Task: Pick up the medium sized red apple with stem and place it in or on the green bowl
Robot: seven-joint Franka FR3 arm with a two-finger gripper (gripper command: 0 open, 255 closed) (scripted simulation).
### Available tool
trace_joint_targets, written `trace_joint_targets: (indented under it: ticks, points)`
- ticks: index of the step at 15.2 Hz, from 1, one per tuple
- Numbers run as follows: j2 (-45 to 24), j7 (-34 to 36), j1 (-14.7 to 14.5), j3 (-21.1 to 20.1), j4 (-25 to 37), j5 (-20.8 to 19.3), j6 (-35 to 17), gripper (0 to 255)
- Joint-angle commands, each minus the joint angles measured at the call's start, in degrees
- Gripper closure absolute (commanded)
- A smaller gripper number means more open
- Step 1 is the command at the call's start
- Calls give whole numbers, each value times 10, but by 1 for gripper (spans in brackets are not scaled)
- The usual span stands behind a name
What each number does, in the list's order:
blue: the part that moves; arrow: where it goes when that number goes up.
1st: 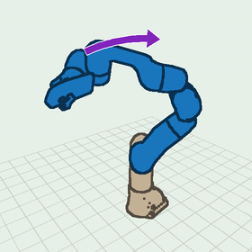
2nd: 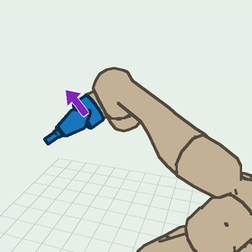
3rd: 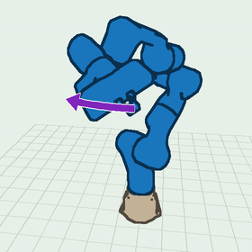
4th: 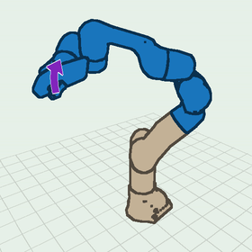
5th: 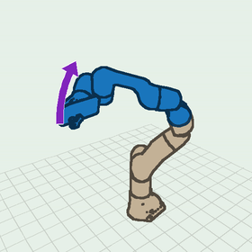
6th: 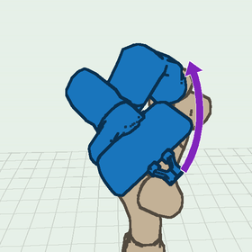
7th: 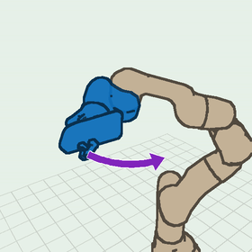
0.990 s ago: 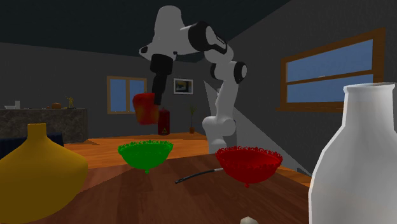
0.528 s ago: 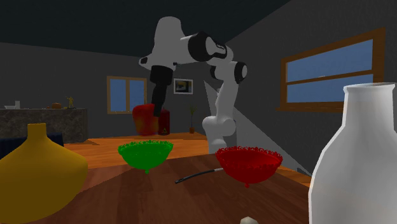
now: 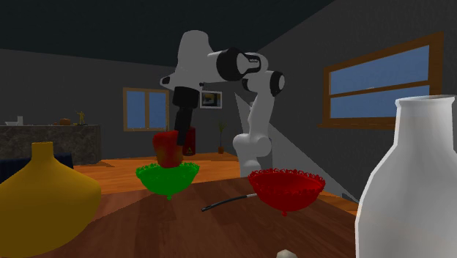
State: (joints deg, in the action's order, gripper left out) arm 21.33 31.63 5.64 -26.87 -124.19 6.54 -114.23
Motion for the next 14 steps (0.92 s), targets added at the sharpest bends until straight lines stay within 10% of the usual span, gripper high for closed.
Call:
trace_joint_targets:
  ticks: [1,5,6,14]
  points:
    - [0,0,0,0,-2,0,-2,255]
    - [0,0,0,0,-2,0,-2,255]
    - [0,0,0,0,-2,0,-2,0]
    - [13,-2,-1,8,45,2,57,0]
